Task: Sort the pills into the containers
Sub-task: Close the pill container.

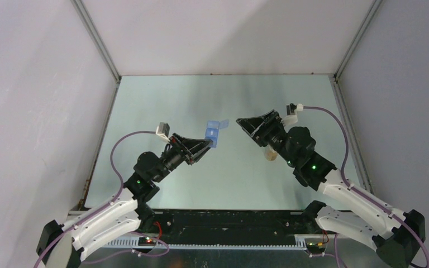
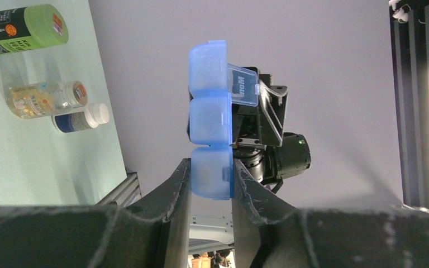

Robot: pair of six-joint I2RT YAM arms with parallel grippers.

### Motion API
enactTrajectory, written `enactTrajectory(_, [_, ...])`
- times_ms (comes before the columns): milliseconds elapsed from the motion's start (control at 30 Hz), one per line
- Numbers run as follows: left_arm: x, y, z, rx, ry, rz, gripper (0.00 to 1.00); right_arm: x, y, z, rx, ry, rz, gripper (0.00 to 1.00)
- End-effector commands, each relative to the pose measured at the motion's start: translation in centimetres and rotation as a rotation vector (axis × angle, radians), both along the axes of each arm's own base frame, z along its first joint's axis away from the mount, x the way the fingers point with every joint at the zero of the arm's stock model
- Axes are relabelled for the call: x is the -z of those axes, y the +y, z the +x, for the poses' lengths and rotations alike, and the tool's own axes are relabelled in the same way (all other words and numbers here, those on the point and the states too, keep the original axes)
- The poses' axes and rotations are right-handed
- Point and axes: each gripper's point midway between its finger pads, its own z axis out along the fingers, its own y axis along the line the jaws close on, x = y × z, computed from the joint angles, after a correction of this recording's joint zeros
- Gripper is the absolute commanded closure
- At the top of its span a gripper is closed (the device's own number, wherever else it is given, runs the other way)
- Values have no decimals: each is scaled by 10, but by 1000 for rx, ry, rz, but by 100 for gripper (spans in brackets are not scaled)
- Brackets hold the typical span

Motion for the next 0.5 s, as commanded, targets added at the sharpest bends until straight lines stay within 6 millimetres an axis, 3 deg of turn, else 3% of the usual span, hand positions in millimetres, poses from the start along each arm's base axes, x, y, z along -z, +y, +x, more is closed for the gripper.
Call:
enactTrajectory(0, [-48, 2, -8, 26, -94, -90, 100, 1, 2, 8, 15, 27, 8, 33])
enactTrajectory(467, [-58, -1, -11, 54, -95, -97, 100, -37, 30, -4, -153, -113, 38, 32])
